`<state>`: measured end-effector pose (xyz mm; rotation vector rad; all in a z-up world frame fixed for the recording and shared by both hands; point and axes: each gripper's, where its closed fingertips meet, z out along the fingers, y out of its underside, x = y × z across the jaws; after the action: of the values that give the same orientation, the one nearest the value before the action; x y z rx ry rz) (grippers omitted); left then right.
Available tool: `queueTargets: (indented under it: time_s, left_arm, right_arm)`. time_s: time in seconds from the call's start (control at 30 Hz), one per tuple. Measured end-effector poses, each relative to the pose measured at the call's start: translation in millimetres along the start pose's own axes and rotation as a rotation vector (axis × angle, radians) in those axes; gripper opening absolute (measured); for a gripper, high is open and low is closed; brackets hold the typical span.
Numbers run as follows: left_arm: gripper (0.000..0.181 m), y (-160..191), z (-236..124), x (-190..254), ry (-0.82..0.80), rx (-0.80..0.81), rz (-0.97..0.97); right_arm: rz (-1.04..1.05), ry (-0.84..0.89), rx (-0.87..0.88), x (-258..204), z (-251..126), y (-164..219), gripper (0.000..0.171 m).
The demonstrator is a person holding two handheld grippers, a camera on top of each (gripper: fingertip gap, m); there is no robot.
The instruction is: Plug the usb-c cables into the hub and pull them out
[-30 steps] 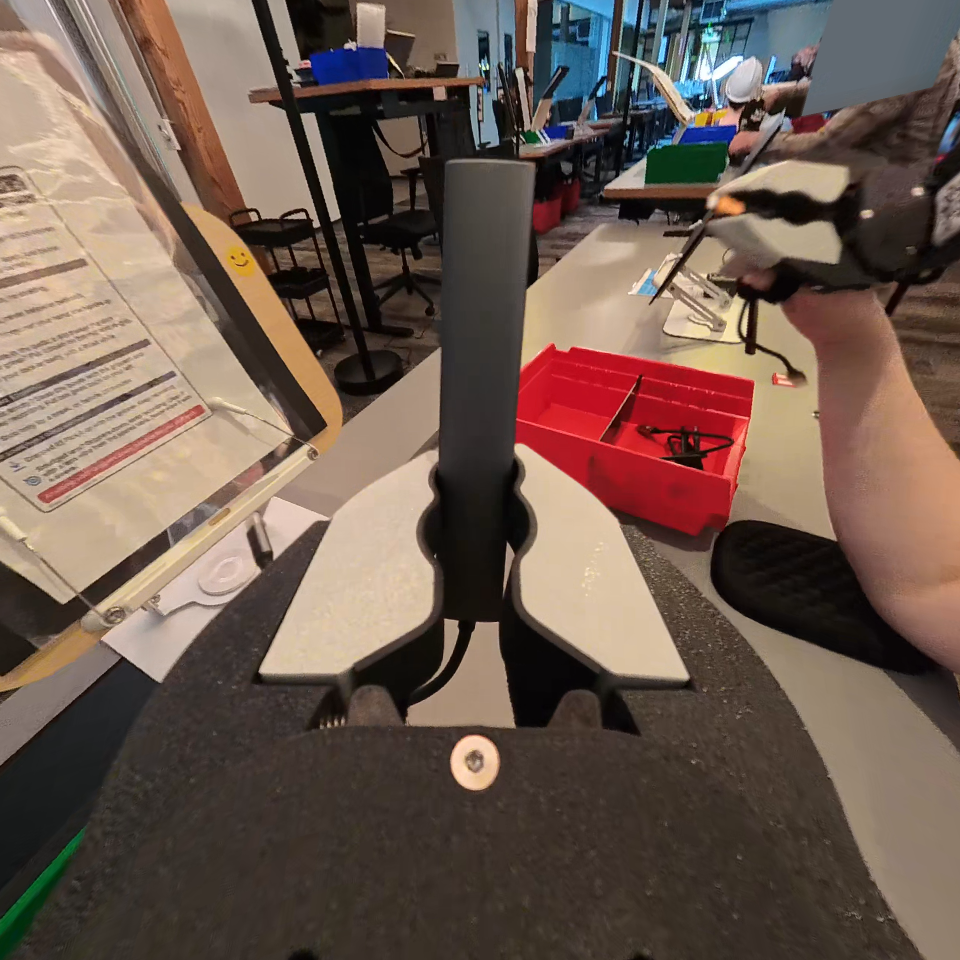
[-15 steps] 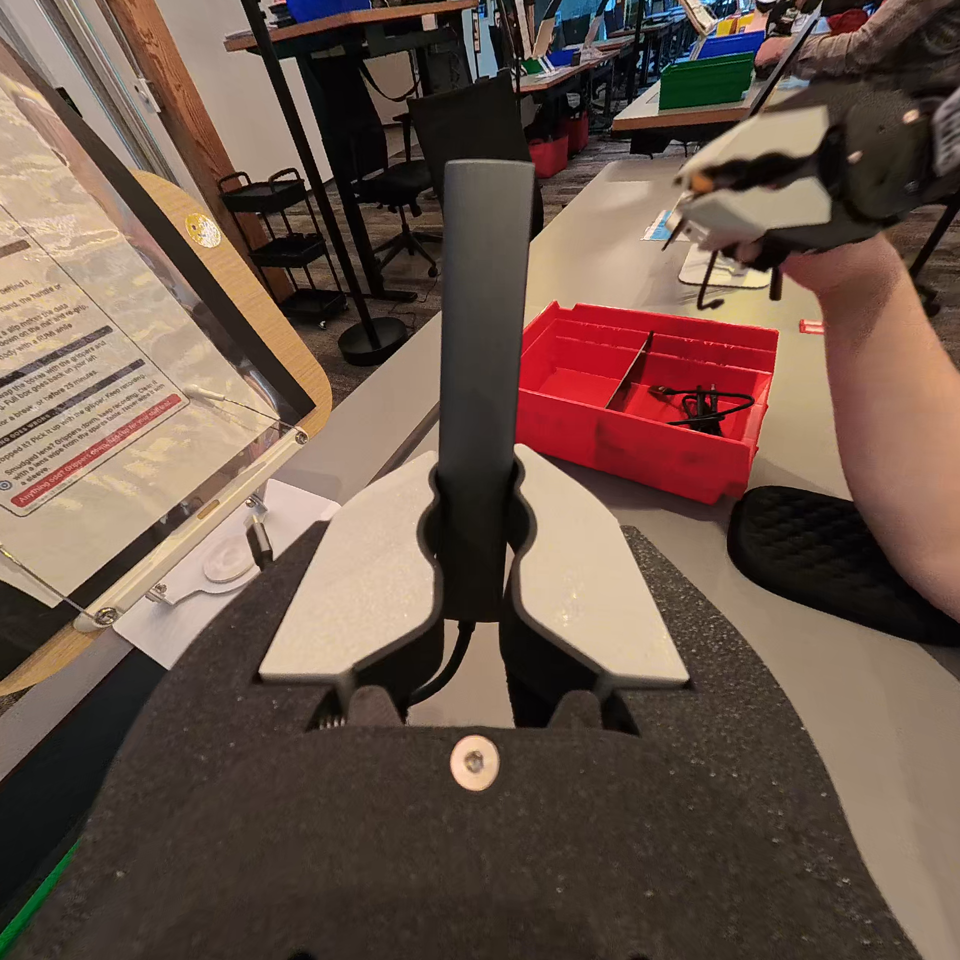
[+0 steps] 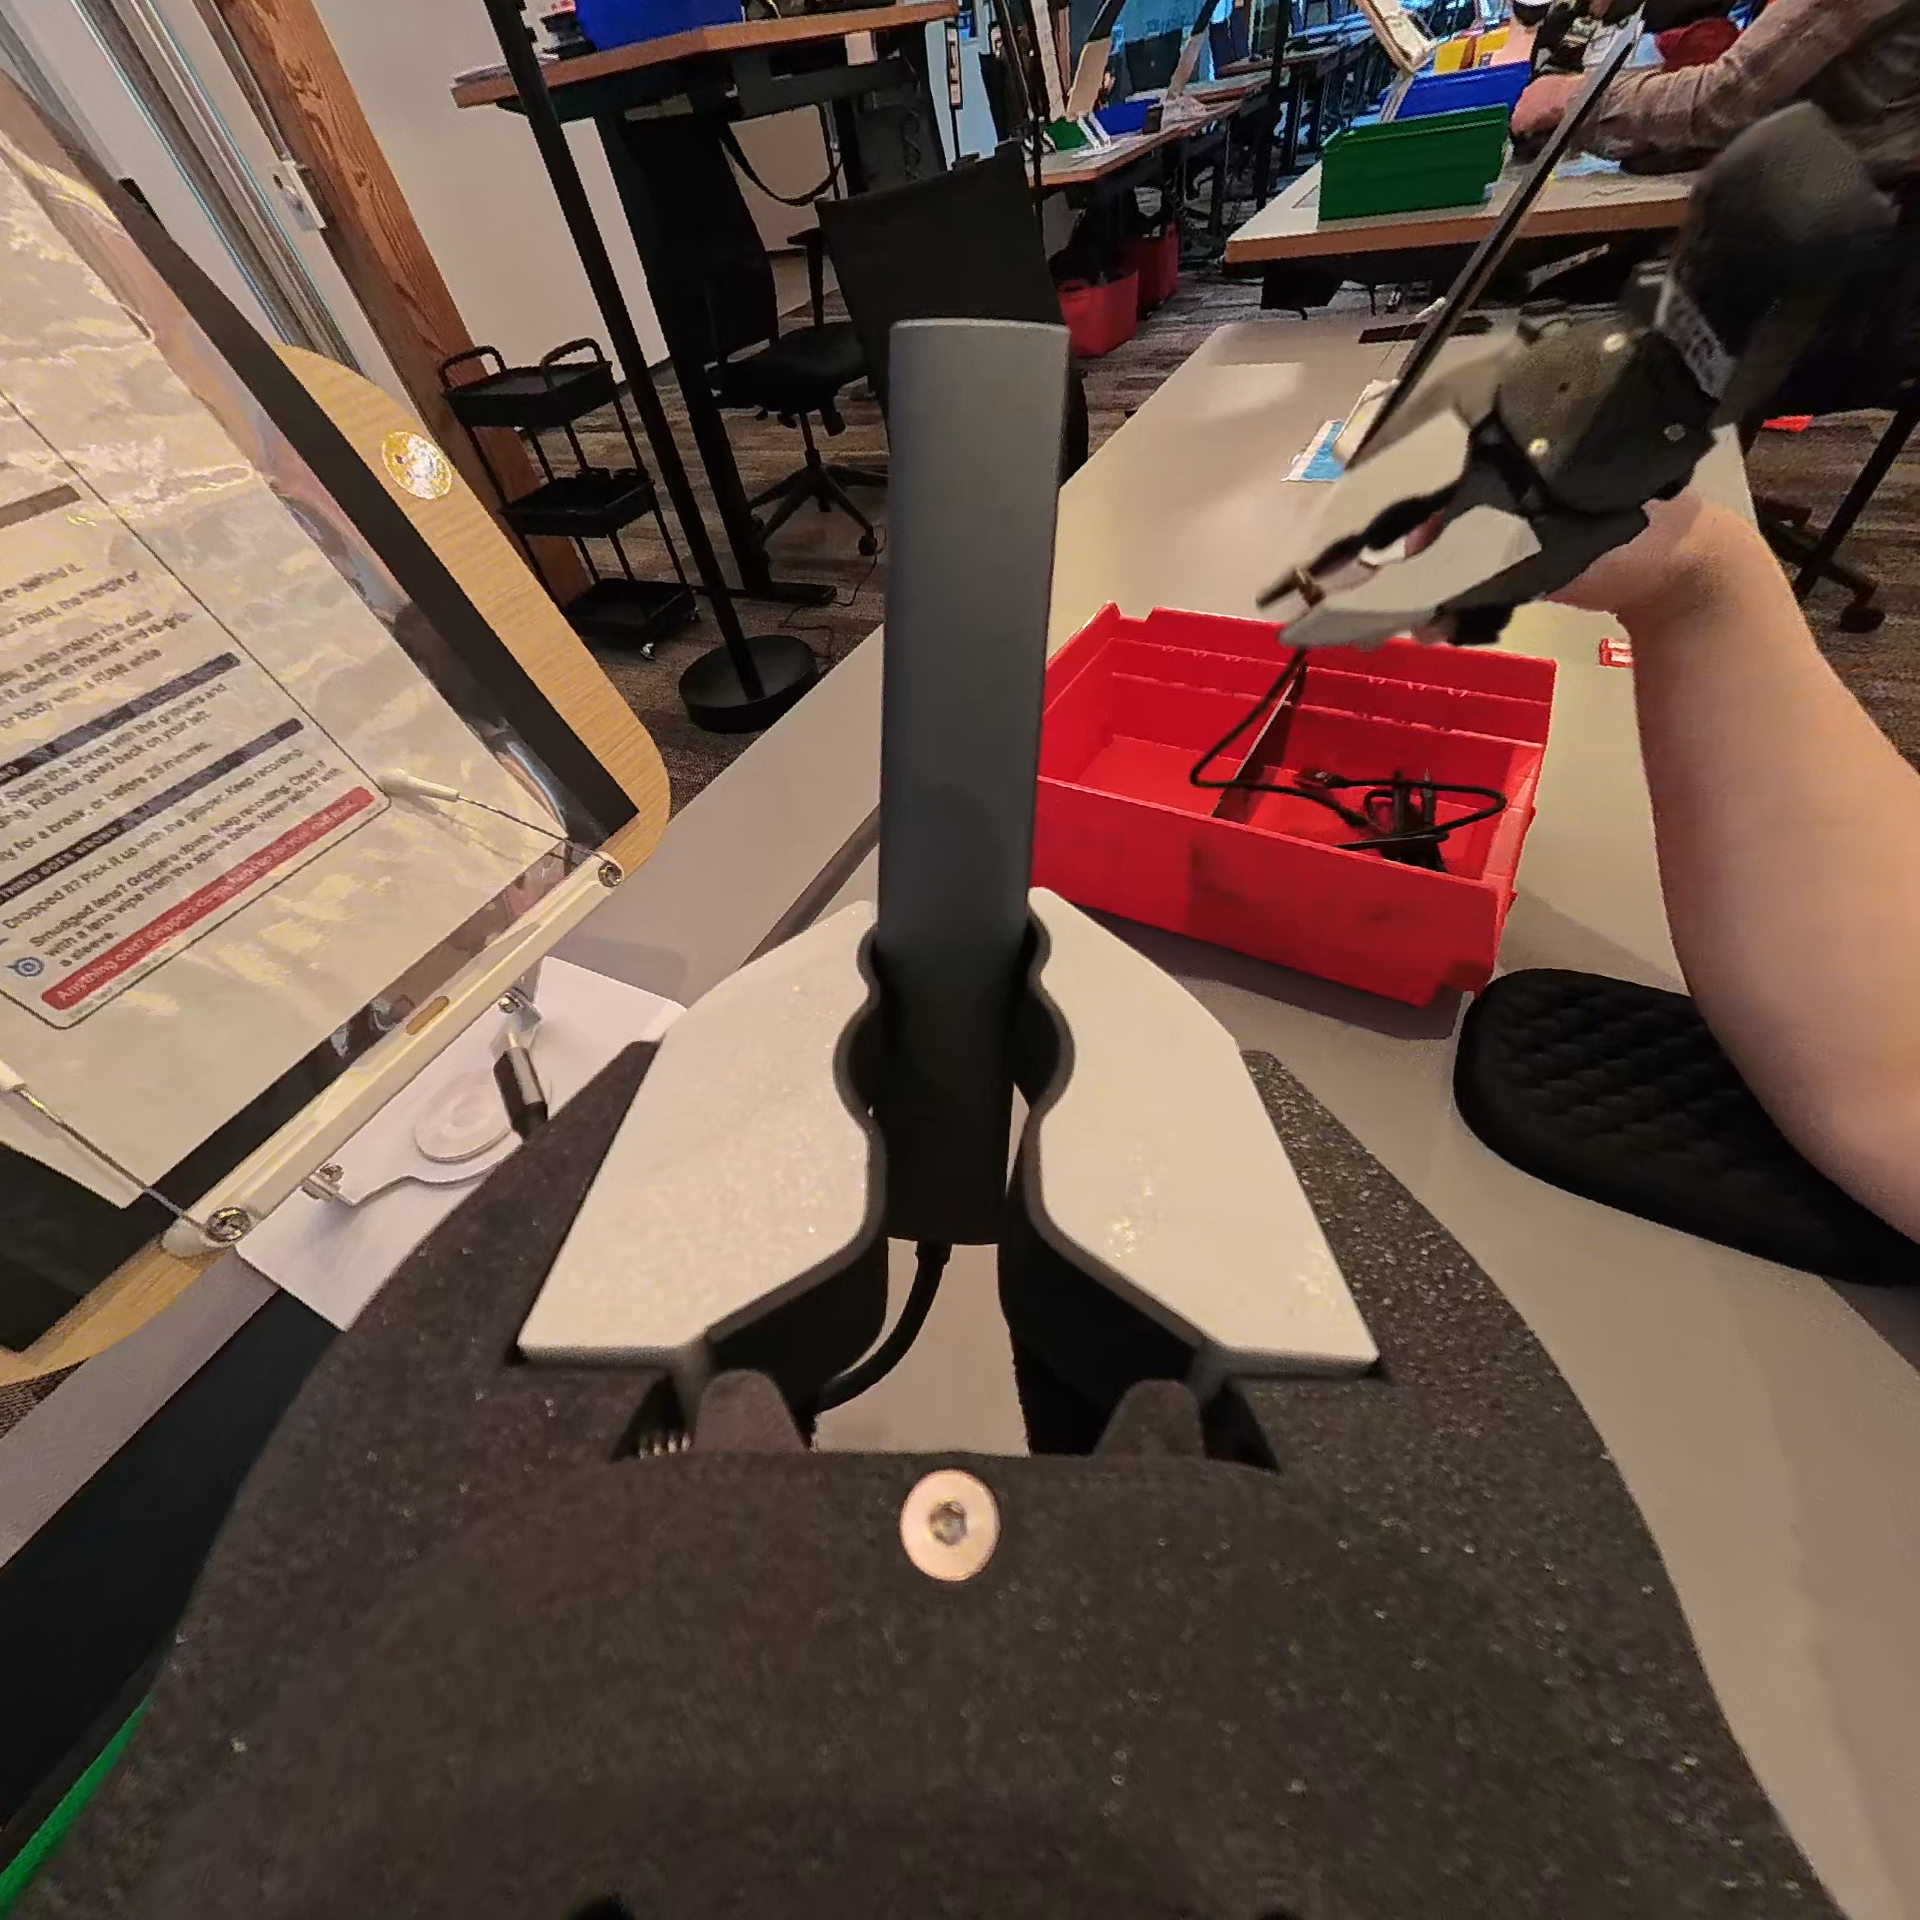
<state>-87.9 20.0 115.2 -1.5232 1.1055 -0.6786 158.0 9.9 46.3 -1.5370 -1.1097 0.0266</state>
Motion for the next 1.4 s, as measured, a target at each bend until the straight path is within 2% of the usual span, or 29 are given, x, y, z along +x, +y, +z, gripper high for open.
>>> queueTargets:
  time_s: [0.1,0.23,0.4,0.5,0.8,0.9,1.0,1.17,1.4]
  left_arm:
    - [0.019,0.7,0.3,-0.5,-0.001,-0.004,-0.002]
    - [0.019,2.2,2.6,1.8,0.0,-0.014,0.006]
    - [0.019,4.8,6.9,5.8,0.005,-0.032,0.018]
    - [0.019,6.5,8.8,6.5,0.005,-0.041,0.02]
    - [0.019,7.0,9.0,7.9,0.003,-0.049,0.029]
    - [0.019,7.2,8.6,6.9,-0.001,-0.051,0.028]
    - [0.019,7.5,8.5,6.8,-0.003,-0.053,0.028]
    - [0.019,8.0,9.4,9.4,0.0,-0.06,0.035]
    - [0.019,7.7,8.7,10.0,-0.003,-0.061,0.04]
  right_arm:
    - [0.202,-0.229,-0.079,-30.8,-0.2,27.5,0.014]
    - [0.373,-0.311,-0.451,-51.8,-6.4,95.4,0.014]
    - [0.63,-0.574,-0.546,-98.8,-19.8,104.4,0.013]
    - [0.699,-0.69,-0.584,-119.8,-26.4,104.6,0.013]
    - [0.885,-0.539,-0.773,-112.8,-46.8,139.4,0.014]
    - [0.906,-0.498,-0.84,-116.2,-64.1,135.5,0.014]
    - [0.899,-0.483,-0.838,-118.6,-72.2,122.6,0.013]
    - [0.85,-0.488,-0.83,-124.1,-77.5,106.2,0.013]
    - [0.886,-0.51,-0.86,-133.5,-86.4,96.7,0.013]
